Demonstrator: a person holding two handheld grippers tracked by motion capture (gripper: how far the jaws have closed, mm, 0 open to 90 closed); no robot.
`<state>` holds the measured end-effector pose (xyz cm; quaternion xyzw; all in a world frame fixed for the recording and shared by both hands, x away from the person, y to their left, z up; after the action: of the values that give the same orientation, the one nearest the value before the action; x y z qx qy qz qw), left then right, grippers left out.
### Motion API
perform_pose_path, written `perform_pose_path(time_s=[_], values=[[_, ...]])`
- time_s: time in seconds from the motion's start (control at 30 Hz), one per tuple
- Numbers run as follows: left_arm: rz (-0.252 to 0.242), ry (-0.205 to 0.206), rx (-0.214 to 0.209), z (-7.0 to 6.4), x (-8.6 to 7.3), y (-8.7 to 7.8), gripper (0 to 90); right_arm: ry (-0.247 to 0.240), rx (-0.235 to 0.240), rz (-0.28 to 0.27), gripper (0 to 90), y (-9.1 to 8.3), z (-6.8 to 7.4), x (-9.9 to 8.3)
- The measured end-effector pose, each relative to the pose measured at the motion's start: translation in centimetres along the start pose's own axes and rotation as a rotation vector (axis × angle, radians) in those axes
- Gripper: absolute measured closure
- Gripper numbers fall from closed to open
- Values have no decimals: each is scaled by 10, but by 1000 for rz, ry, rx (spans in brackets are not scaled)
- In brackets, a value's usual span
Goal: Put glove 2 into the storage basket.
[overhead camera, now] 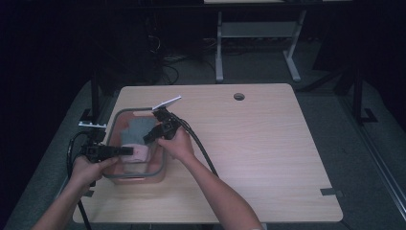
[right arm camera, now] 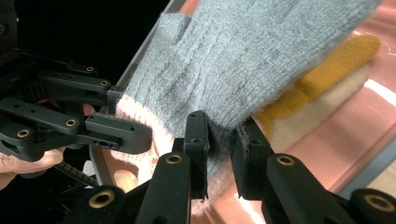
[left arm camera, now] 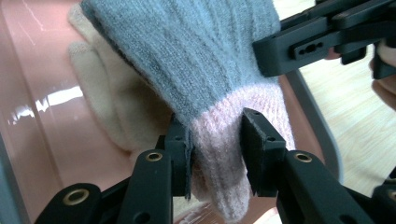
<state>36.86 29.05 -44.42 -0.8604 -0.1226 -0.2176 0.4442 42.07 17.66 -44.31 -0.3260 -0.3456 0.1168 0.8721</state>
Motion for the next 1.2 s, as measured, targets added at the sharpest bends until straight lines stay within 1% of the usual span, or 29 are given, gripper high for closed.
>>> perform_pose_path(time_s=[0.07,0.1,0.17,0.23,0.3,0.4,0.47,0.6,0.63,0.67,0.73,0.77,0.8,0.83,0.87,0.9,0.93,0.97,1.0,1.03,1.07,1.1,1.13,1.17,1.2], values=[[-2,-4,3,1,-1,2,657,-4,-11,3,765,0,-1,0],[7,1,8,3,-2,2,656,-5,-17,6,765,0,-1,-1],[15,3,27,4,-2,4,655,-18,-27,5,763,0,-2,-1],[25,7,41,6,-4,6,654,-19,-44,1,768,-2,-3,-1],[35,5,47,9,-6,7,649,-16,-45,-5,768,-5,-4,0],[49,5,71,13,-8,10,634,-18,-39,-7,771,-9,-3,0],[53,18,81,13,-8,10,620,-27,-40,-12,769,-10,-2,0],[58,41,95,12,-7,10,596,-29,-35,-22,765,-13,0,0],[51,37,96,12,-6,10,580,-25,-31,-17,763,-14,0,0],[45,32,97,13,-5,10,554,-29,-31,-25,761,-15,0,0],[30,8,84,14,-4,9,538,-24,-20,-32,760,-17,1,1],[39,19,90,15,-5,8,535,-24,-19,-33,760,-18,1,1],[35,21,90,15,-4,8,525,-16,-17,-30,759,-19,2,0],[23,14,87,15,-3,7,514,-18,-18,-32,757,-19,1,0],[20,16,88,14,-2,6,512,-22,-14,-41,756,-20,1,0],[18,24,90,14,-1,5,511,-13,-11,-41,754,-21,1,0],[9,19,88,13,1,4,509,-15,-11,-40,752,-22,1,0],[9,23,91,13,2,3,505,-16,-12,-45,750,-22,0,0],[3,20,94,13,3,2,499,-11,-15,-43,748,-24,0,0],[-6,8,91,13,5,1,485,-18,-11,-48,748,-25,-1,0],[-18,-1,90,12,6,0,479,-12,-10,-47,748,-26,0,0],[-27,-3,89,13,8,-1,479,-15,-13,-52,748,-27,-1,0],[-31,-3,87,13,8,-2,479,-6,-10,-55,747,-28,-1,0],[-37,-5,88,12,9,-3,480,-17,-7,-57,746,-29,-2,0],[-37,-1,91,13,10,-5,480,-13,-6,-58,744,-30,-2,0]])
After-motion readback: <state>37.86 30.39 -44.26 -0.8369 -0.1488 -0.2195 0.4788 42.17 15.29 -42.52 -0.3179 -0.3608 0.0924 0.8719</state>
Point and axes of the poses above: each handheld gripper's, and its own axes: y roughly forward along the jaws, x roughly out of its top, z roughly to its left, the point moved 9 cm from there along y, roughly forward along the jaws, and after that the axes turned 7 degrees about -y, right-handed, at the moved point
